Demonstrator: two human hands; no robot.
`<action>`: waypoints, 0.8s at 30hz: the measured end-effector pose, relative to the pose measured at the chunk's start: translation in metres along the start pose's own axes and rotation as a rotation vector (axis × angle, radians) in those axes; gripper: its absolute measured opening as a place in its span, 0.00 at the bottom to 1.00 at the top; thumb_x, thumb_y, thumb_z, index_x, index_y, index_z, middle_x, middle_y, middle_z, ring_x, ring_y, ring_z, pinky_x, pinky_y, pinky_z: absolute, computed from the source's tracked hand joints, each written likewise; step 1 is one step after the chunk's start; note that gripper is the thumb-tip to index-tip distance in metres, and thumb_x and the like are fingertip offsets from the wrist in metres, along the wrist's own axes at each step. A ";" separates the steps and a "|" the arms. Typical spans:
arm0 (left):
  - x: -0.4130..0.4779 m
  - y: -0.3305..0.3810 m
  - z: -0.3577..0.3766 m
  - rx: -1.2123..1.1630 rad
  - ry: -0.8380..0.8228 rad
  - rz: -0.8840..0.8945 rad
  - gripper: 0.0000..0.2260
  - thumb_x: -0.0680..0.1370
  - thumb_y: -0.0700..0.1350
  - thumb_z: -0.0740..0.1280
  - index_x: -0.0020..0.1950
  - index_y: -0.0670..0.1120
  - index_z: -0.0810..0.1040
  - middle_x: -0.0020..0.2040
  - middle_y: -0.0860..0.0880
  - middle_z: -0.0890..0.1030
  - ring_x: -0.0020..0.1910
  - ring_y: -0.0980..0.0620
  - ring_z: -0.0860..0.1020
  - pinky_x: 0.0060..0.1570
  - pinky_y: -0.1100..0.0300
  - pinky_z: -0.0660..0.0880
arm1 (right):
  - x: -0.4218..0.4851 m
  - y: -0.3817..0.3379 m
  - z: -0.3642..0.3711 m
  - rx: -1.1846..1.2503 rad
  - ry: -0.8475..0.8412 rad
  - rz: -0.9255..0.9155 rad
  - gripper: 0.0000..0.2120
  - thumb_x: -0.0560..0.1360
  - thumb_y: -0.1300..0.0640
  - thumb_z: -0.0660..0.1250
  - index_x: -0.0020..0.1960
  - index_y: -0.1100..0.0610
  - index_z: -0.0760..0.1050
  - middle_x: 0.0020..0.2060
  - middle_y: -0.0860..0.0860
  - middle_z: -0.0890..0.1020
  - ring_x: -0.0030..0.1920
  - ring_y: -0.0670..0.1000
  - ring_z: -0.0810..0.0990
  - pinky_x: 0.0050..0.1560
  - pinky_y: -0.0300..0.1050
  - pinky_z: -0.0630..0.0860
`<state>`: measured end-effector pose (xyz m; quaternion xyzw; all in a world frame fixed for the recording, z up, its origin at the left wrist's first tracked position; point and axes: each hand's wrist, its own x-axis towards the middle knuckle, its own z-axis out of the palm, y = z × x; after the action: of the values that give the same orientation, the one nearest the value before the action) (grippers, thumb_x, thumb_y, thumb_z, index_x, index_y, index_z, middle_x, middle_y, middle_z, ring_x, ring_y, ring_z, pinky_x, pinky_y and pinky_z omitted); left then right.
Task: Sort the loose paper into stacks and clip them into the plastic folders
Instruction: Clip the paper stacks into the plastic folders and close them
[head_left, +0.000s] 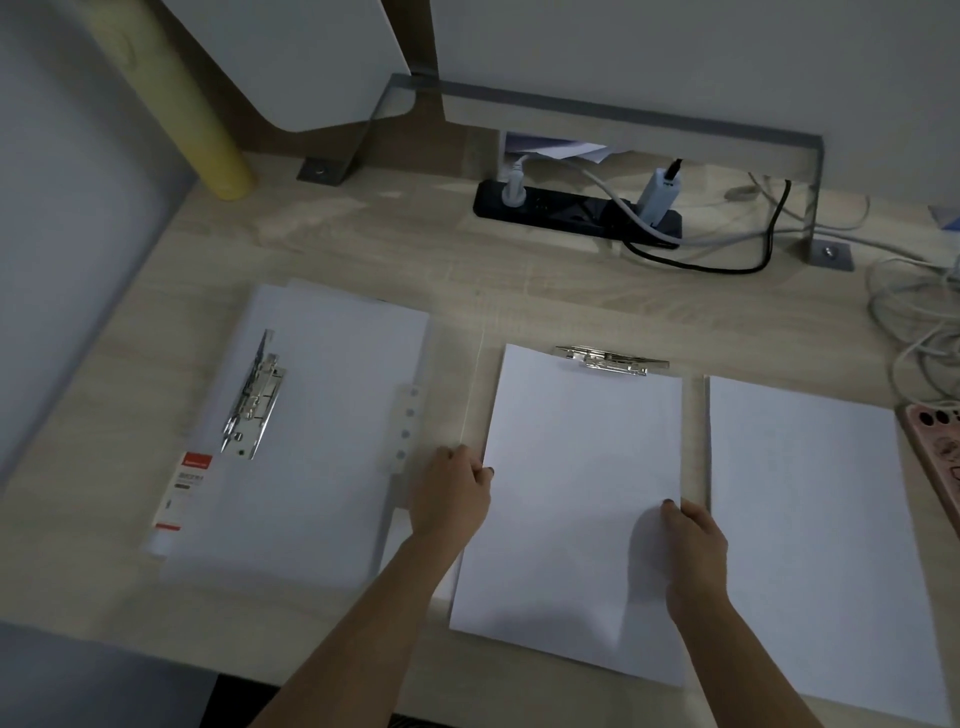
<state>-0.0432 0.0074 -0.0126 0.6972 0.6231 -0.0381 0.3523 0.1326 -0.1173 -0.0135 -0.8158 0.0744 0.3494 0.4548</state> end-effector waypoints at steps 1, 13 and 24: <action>0.000 -0.001 0.000 0.018 -0.007 0.010 0.10 0.79 0.48 0.59 0.50 0.42 0.74 0.52 0.47 0.74 0.43 0.47 0.74 0.44 0.56 0.70 | 0.000 0.001 0.001 0.005 0.013 0.000 0.07 0.78 0.59 0.60 0.53 0.59 0.73 0.49 0.55 0.73 0.50 0.54 0.69 0.53 0.48 0.67; -0.004 -0.004 0.002 0.007 0.009 0.091 0.11 0.81 0.49 0.56 0.49 0.46 0.74 0.45 0.51 0.69 0.40 0.52 0.70 0.39 0.60 0.66 | -0.009 0.011 0.002 -0.102 0.173 -0.168 0.11 0.78 0.59 0.58 0.58 0.62 0.72 0.48 0.54 0.74 0.51 0.55 0.72 0.53 0.49 0.69; -0.003 -0.006 0.004 -0.013 0.016 0.076 0.08 0.79 0.49 0.60 0.41 0.48 0.69 0.49 0.49 0.74 0.41 0.52 0.71 0.40 0.58 0.70 | -0.004 0.003 -0.002 -0.110 0.123 -0.100 0.13 0.79 0.60 0.58 0.61 0.63 0.71 0.57 0.59 0.76 0.51 0.53 0.70 0.54 0.47 0.67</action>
<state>-0.0472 0.0022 -0.0168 0.7183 0.5992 -0.0149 0.3532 0.1293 -0.1215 -0.0129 -0.8621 0.0420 0.2788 0.4210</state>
